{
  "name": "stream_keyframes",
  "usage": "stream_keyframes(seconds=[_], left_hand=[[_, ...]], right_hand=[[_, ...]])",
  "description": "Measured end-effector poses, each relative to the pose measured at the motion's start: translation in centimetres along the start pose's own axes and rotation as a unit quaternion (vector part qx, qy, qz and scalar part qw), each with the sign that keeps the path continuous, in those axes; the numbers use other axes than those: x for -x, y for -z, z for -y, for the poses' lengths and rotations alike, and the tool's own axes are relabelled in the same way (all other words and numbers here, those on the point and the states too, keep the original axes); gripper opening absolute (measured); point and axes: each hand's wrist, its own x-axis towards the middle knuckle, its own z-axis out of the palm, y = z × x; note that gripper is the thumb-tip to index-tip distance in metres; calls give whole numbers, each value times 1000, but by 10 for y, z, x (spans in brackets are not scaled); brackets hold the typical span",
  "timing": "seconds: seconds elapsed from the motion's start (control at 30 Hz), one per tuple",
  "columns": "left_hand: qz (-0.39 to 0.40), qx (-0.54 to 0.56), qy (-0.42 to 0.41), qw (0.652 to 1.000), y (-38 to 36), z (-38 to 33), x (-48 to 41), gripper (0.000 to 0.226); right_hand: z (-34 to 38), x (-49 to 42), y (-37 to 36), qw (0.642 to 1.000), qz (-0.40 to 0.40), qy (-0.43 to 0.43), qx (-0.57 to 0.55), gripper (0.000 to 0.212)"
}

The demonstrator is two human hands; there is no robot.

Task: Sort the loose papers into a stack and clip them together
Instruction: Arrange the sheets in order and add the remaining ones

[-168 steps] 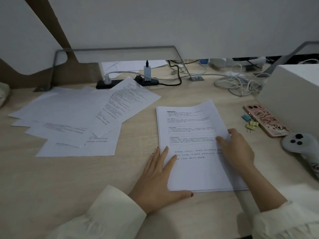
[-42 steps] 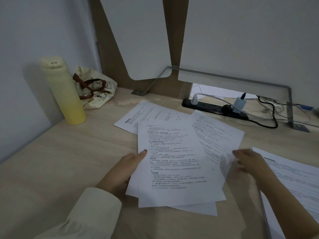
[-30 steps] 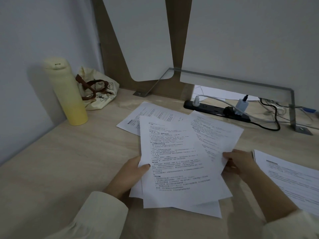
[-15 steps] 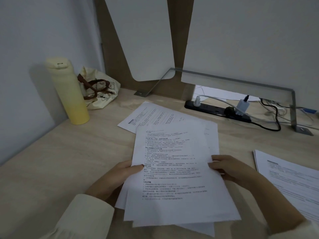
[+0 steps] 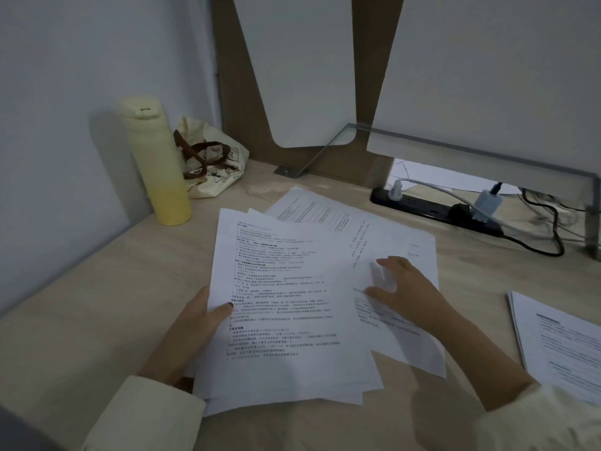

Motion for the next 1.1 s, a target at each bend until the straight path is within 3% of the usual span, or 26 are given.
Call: stream_keyframes(seconds=[0.3, 0.47, 0.57, 0.77, 0.87, 0.97, 1.03, 1.1], left_hand=[[-23, 20, 4, 1000, 2, 7, 3, 31], [-77, 46, -33, 995, -5, 9, 12, 34], [-110, 52, -61, 991, -9, 12, 17, 37], [-119, 70, -67, 988, -10, 14, 18, 35], [-115, 71, -70, 988, -10, 15, 16, 34], [-98, 65, -81, 990, -11, 14, 17, 41], [-89, 62, -88, 990, -13, 12, 19, 45], [-86, 70, -89, 990, -16, 11, 21, 46]], right_hand=[[12, 2, -6, 975, -66, 92, 192, 42], [12, -5, -11, 966, -79, 65, 238, 36], [12, -9, -10, 974, -144, -2, 175, 25], [8, -11, 13, 970, -222, -88, -46, 29], [17, 1, 27, 957, -271, -44, -88, 28], [39, 17, 37, 954, -297, 28, -31, 28], [60, 32, 41, 959, -271, 78, 8, 29], [83, 47, 37, 971, -196, 125, 50, 29]])
